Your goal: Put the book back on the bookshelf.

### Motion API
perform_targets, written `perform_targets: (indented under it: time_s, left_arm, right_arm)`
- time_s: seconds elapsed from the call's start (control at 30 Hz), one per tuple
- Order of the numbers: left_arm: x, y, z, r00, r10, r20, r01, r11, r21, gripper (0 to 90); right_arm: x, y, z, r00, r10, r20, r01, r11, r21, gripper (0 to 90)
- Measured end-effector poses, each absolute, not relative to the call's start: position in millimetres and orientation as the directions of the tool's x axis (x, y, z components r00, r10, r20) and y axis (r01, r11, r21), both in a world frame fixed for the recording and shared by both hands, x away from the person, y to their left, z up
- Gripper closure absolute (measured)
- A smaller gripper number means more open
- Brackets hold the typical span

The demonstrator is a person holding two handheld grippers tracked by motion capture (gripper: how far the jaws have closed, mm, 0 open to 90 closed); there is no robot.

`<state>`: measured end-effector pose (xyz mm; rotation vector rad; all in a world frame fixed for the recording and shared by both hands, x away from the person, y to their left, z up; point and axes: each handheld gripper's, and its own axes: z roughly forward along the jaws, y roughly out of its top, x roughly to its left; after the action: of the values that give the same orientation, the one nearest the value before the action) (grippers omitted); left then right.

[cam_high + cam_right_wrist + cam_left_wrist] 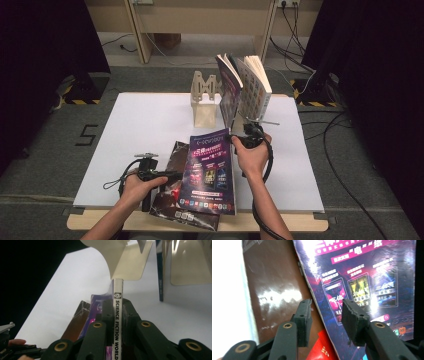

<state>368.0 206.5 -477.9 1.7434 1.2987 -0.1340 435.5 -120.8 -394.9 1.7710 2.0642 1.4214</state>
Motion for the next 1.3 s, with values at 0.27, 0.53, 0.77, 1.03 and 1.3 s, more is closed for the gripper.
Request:
perform_targets:
  time_s: [0.27, 0.53, 0.77, 1.03, 1.3]
  left_arm:
    - [365.4, 207.7, -479.1, 0.444, 0.724, -0.529, 0.778, -0.018, 0.628, 53.7]
    - [365.0, 209.5, -475.3, 0.447, 0.750, -0.487, 0.753, -0.023, 0.657, 50.1]
    - [364.7, 210.0, -474.2, 0.452, 0.751, -0.481, 0.749, -0.026, 0.662, 50.1]
    - [364.5, 211.1, -473.1, 0.450, 0.756, -0.475, 0.743, -0.021, 0.669, 49.7]
    - [364.6, 212.2, -473.7, 0.448, 0.757, -0.475, 0.743, -0.020, 0.669, 49.5]
  right_arm:
    - [428.7, -123.6, -376.5, -0.338, 0.839, 0.426, 0.685, -0.092, 0.723, 83.3]
    - [425.7, -124.4, -363.0, -0.348, 0.858, 0.379, 0.639, -0.079, 0.765, 83.3]
    - [424.2, -121.9, -357.7, -0.349, 0.865, 0.360, 0.618, -0.076, 0.783, 83.3]
    - [419.3, -120.3, -344.3, -0.352, 0.874, 0.333, 0.569, -0.083, 0.818, 83.3]
    - [416.4, -120.6, -334.5, -0.352, 0.878, 0.323, 0.525, -0.101, 0.845, 83.3]
